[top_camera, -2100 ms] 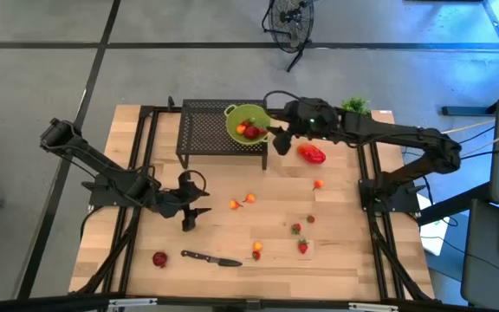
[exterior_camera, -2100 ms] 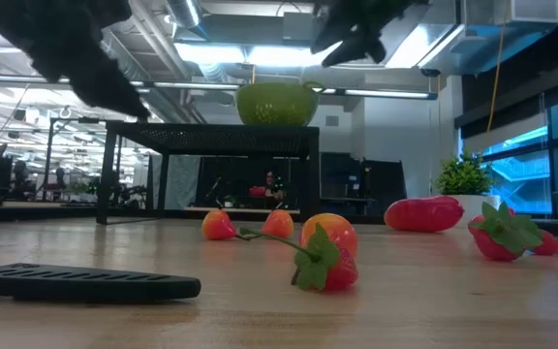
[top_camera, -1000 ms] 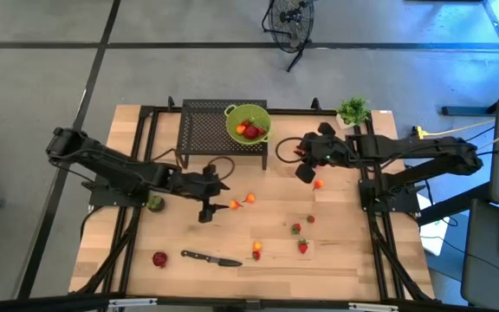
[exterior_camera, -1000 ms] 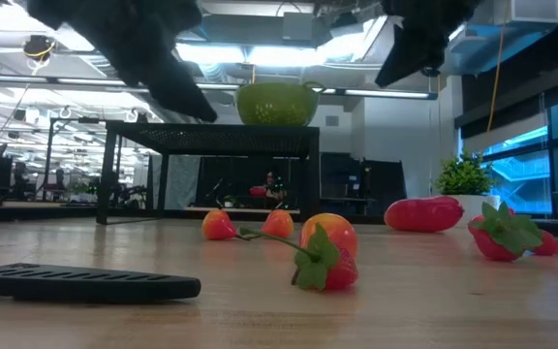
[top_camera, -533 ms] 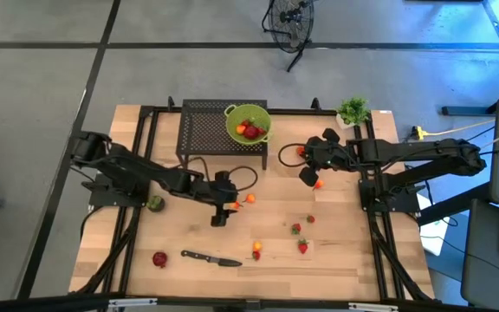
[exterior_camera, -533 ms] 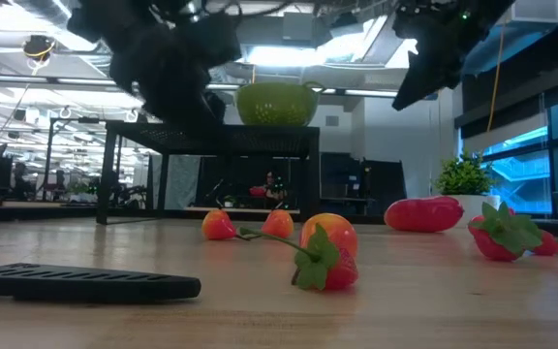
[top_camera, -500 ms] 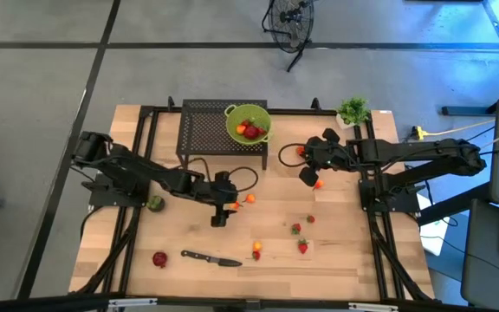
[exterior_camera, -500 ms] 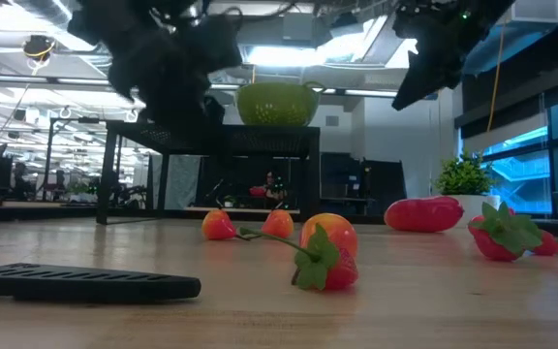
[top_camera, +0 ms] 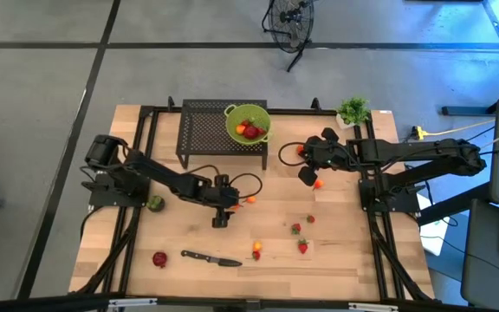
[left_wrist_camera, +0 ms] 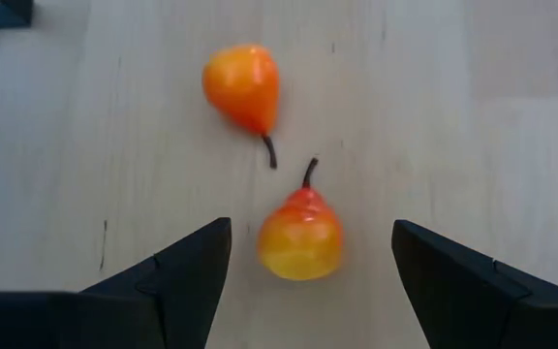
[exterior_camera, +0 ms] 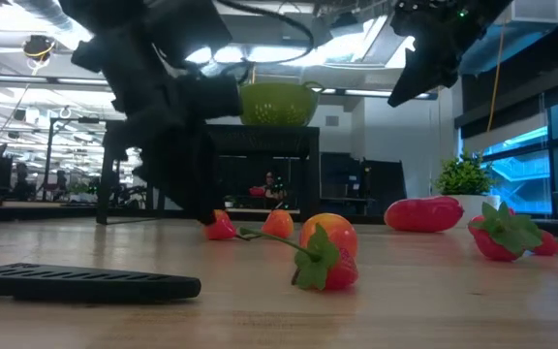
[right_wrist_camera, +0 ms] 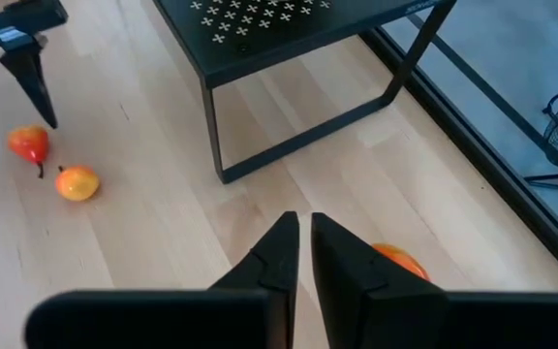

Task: Pick & Place Fruit
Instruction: Put the pear into the green strainer bowl on the shelf

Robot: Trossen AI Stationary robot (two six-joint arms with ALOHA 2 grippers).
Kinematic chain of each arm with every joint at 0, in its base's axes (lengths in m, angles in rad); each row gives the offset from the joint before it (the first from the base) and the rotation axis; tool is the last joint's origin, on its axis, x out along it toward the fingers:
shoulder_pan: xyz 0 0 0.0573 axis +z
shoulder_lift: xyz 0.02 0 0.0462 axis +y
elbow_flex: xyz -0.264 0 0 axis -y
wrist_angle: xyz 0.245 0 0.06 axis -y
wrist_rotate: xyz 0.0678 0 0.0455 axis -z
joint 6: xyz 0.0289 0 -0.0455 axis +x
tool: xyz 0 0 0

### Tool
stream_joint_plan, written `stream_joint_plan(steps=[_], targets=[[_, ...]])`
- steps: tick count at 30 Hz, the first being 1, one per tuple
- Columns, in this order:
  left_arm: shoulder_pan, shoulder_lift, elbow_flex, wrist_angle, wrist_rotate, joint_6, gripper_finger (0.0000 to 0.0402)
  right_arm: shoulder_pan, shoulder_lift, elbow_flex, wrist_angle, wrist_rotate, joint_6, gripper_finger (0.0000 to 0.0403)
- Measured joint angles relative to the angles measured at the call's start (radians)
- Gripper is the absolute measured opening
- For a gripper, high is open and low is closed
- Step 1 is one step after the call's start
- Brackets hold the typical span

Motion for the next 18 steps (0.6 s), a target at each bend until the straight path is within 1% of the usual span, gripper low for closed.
stream_joint_plan(steps=[7, 18], targets=[[0.026, 0.039, 0.0, -0.001, 0.001, -0.011, 0.0283, 0.0, 0.0, 0.0, 0.001, -0.024, -0.002, 0.0037], [0.028, 0.051, 0.001, 0.023, 0.027, -0.016, 0.0283, 0.0, 0.0, 0.0, 0.001, -0.024, -0.002, 0.0018]])
